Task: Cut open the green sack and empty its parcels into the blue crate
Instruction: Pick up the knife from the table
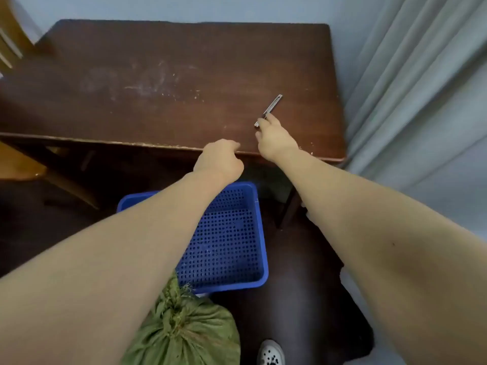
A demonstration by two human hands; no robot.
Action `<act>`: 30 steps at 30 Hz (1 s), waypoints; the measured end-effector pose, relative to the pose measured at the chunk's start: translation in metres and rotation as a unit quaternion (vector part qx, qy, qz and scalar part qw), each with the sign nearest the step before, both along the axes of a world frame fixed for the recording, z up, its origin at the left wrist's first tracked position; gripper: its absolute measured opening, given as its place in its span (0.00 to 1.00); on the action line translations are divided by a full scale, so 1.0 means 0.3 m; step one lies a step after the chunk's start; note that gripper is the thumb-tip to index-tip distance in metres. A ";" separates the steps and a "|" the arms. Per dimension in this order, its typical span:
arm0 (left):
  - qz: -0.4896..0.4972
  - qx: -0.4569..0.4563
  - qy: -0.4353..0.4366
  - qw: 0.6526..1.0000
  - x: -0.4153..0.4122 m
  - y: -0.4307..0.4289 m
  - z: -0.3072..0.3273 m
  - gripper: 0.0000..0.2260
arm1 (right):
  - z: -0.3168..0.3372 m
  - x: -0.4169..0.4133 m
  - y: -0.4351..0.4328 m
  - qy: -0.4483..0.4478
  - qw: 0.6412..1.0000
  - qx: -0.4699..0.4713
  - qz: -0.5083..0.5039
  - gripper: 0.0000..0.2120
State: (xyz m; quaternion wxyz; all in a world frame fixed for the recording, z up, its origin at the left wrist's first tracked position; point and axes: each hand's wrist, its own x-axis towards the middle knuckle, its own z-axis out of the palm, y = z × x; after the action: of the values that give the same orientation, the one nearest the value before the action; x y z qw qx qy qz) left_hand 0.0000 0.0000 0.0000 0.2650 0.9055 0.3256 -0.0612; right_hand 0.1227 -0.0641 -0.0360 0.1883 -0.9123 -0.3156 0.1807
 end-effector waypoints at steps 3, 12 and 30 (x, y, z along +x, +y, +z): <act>0.012 -0.004 0.016 1.000 0.011 0.007 -0.029 0.24 | -0.031 0.040 0.040 -0.029 0.998 -0.046 0.029 0.22; 0.050 -0.027 0.026 0.998 0.010 0.027 -0.101 0.23 | -0.049 0.040 0.070 -0.092 0.994 -0.053 -0.006 0.18; 0.062 -0.063 0.044 0.995 -0.305 -0.037 -0.101 0.21 | 0.029 -0.253 -0.117 0.188 0.931 0.196 -0.242 0.19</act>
State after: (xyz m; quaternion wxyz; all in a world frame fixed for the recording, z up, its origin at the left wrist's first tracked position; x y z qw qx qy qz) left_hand -0.0915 -0.0111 -0.0303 0.3103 0.8618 0.3874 -0.1046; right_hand 0.0470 -0.0992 -0.0273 0.4576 -0.8553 -0.0729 0.2318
